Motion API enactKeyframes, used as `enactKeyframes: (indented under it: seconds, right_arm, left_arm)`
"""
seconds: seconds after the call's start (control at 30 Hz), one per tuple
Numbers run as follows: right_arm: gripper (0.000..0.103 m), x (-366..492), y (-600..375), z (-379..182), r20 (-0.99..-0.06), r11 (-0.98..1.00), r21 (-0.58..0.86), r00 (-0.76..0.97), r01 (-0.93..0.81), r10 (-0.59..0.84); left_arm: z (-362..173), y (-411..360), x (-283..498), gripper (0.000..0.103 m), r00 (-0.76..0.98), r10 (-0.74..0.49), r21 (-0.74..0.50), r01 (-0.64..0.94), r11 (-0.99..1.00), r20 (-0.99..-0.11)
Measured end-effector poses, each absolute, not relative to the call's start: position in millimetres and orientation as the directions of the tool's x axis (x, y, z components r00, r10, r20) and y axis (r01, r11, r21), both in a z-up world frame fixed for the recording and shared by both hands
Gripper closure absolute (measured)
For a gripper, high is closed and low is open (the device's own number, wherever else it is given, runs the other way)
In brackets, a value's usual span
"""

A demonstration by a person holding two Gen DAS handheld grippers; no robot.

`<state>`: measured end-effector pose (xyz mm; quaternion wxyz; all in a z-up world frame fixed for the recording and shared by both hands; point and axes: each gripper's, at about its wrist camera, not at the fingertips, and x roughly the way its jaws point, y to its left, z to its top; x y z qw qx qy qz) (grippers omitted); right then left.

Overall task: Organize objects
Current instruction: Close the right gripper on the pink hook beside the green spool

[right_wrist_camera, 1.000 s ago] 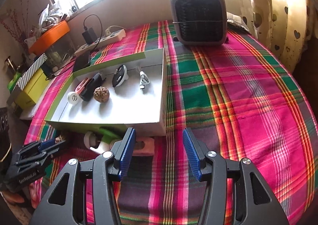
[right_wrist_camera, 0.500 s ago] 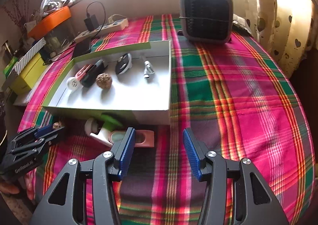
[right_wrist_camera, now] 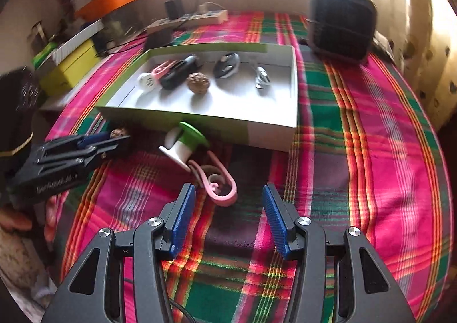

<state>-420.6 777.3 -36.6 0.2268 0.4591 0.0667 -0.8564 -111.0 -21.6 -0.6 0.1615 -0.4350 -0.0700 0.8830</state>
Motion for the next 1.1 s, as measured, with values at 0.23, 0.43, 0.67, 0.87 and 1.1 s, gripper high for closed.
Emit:
enactKeyframes:
  seconds: [0.23, 0.43, 0.67, 0.87, 1.1]
  right_arm:
    - [0.053, -425.7, 771.5, -44.5, -0.813, -0.859, 0.091, -0.461, 0.503, -0.355]
    - [0.053, -428.2, 762.1, -48.8, -0.813, -0.843, 0.040, -0.473, 0.536, -0.340]
    - [0.053, -433.6, 757.8, -50.4, -0.809, -0.826, 0.019, -0.477, 0.564, -0.344]
    - [0.054, -432.2, 758.6, -51.5, -0.802, -0.826, 0.015, -0.487, 0.563, -0.346]
    - [0.079, -431.4, 768.1, -50.0, -0.795, -0.845, 0.012, -0.507, 0.535, -0.332]
  left_arm:
    - [-0.2, -20.6, -110.9, 0.072, -0.571, 0.343, -0.260, -0.225, -0.939, -0.746]
    - [0.0, -19.8, -111.2, 0.072, -0.571, 0.341, -0.258, -0.224, -0.940, -0.747]
    - [-0.3, -19.8, -113.0, 0.071, -0.575, 0.334, -0.246, -0.228, -0.942, -0.747]
    - [-0.6, -20.2, -113.1, 0.071, -0.577, 0.333, -0.244, -0.229, -0.942, -0.746]
    - [-0.8, -19.9, -113.0, 0.071, -0.578, 0.330, -0.240, -0.229, -0.943, -0.746]
